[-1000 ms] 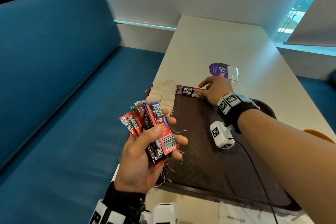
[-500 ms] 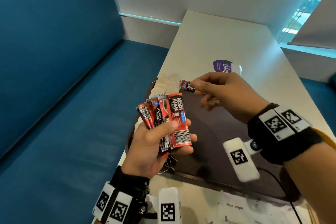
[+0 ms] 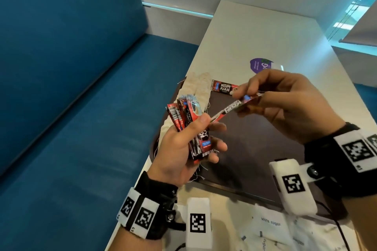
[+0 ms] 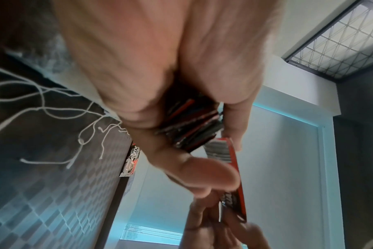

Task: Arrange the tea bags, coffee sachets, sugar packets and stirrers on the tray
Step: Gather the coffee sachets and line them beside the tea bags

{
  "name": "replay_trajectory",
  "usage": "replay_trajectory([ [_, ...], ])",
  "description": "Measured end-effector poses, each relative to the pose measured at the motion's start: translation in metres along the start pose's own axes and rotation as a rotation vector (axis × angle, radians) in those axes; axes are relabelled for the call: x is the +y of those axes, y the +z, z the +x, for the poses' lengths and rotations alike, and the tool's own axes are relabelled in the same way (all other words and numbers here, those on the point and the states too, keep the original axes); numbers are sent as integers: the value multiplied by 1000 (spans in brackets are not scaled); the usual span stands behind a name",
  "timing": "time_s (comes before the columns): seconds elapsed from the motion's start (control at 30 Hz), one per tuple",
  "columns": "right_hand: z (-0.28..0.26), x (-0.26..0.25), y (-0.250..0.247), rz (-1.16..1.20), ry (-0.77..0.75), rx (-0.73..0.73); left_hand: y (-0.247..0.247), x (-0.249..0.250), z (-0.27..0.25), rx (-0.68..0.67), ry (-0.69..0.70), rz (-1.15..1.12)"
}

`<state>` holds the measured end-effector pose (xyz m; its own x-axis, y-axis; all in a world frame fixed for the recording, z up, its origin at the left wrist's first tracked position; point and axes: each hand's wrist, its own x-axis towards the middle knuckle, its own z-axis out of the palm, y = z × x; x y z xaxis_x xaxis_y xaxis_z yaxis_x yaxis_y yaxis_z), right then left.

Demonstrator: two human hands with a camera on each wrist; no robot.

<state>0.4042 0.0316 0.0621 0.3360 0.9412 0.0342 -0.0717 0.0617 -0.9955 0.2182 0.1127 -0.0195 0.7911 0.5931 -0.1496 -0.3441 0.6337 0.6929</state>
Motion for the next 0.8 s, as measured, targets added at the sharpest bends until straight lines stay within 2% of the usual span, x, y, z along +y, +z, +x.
replay_trajectory([
  [0.17, -4, 6, 6, 12, 35, -73, -7, -1, 4, 6, 96, -117],
  [0.23, -5, 10, 8, 12, 45, -46, -8, -2, 5, 6, 140, -117],
  [0.4, -5, 22, 11, -196, 108, 25, -8, -5, 7, -4, 190, -55],
  [0.57, -3, 15, 15, 36, 131, 63, -9, -8, 8, -30, 199, -32],
  [0.63, -3, 16, 19, 106, 168, -19, -9, -9, 8, -48, 197, -39],
  [0.7, -3, 21, 26, 81, 202, -104, -7, -10, 9, -54, 199, -57],
  [0.73, -2, 22, 28, 64, 208, -108, -7, -10, 9, -45, 197, -65],
  [0.8, 3, 21, 26, 79, 205, -24, -6, -10, 10, -21, 183, -78],
])
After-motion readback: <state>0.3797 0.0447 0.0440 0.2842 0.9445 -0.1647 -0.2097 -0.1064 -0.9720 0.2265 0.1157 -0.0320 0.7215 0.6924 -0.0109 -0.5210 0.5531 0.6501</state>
